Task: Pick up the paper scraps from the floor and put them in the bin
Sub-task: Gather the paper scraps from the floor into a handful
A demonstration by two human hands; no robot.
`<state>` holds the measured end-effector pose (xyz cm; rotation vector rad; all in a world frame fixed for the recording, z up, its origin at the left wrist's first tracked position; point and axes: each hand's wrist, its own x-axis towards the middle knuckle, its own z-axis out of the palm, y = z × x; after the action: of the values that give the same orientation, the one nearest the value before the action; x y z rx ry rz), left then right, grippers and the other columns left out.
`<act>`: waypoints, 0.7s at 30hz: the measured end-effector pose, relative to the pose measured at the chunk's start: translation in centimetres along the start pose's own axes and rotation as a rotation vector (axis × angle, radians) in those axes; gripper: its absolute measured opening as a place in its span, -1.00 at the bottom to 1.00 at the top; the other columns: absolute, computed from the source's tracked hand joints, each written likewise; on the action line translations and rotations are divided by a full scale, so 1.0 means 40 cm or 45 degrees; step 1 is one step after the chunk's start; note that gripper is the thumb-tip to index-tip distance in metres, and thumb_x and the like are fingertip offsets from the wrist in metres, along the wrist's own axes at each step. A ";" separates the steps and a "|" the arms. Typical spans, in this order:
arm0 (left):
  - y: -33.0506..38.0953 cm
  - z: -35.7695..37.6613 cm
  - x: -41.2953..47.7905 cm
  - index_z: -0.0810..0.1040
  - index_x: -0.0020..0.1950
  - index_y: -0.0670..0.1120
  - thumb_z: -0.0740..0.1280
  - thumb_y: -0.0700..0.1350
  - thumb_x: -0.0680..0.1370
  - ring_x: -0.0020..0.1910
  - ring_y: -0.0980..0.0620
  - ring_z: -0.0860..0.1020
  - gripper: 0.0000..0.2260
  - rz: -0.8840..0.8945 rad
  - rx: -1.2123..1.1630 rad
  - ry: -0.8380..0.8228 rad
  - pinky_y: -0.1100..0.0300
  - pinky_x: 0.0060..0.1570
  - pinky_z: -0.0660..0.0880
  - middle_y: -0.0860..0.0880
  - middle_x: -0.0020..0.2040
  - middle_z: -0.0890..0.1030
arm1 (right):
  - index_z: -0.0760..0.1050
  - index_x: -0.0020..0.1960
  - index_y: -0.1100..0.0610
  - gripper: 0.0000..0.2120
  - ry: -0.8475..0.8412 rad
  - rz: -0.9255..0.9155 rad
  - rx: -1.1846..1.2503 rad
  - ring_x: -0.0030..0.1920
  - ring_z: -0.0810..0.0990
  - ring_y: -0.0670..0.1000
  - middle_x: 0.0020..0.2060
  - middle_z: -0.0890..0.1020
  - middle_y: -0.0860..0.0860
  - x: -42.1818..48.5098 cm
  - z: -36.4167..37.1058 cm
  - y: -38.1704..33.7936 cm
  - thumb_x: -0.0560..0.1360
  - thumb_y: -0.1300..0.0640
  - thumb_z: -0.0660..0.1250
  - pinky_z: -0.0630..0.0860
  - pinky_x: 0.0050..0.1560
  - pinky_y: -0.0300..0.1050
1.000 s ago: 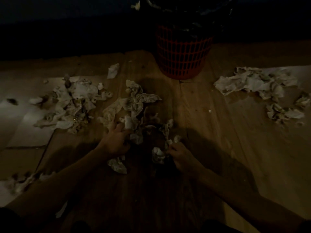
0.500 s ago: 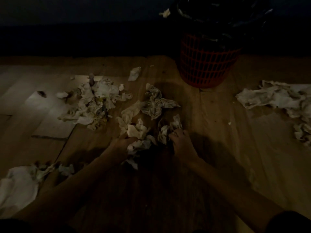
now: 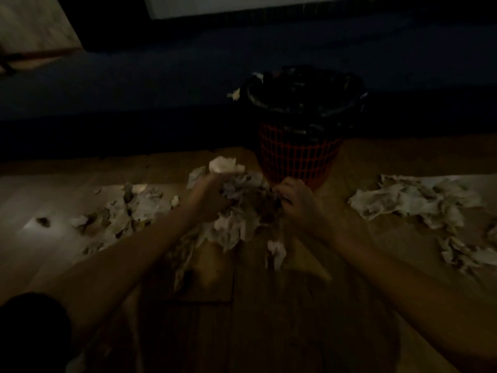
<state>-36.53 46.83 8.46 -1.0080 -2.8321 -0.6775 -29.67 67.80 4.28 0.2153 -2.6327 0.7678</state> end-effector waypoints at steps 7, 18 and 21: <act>0.198 -0.252 0.380 0.49 0.17 -0.16 0.33 -0.15 0.48 0.01 0.07 0.46 -0.73 0.225 -0.041 0.105 0.34 -0.12 0.33 -0.02 0.01 0.50 | 0.55 -0.10 0.33 -0.86 0.446 -0.053 -0.110 -0.13 0.47 0.13 -0.18 0.52 0.26 0.351 -0.318 0.027 0.41 0.39 0.23 0.29 -0.16 -0.10; 0.214 -0.104 0.603 -0.08 0.51 0.03 0.27 -0.10 0.54 0.50 -0.20 0.06 -0.33 0.037 -0.032 0.139 -0.03 0.43 0.16 -0.21 0.54 -0.05 | 0.28 0.35 0.22 -0.62 0.323 0.369 -0.051 0.36 0.26 0.23 0.38 0.25 0.26 0.420 -0.308 0.222 0.55 0.17 0.18 0.24 0.35 -0.05; 0.198 -0.090 0.551 0.22 0.44 -0.11 0.22 -0.22 0.54 0.40 -0.15 0.28 -0.54 0.188 -0.101 0.560 0.00 0.39 0.28 -0.21 0.44 0.26 | 0.41 0.23 0.25 -0.71 0.583 0.254 0.038 0.25 0.40 0.14 0.25 0.43 0.21 0.394 -0.322 0.204 0.52 0.30 0.19 0.25 0.21 -0.27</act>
<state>-49.29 63.73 19.12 -0.9303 -2.3471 -0.8758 -41.93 81.05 16.73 -0.1985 -2.2270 0.8086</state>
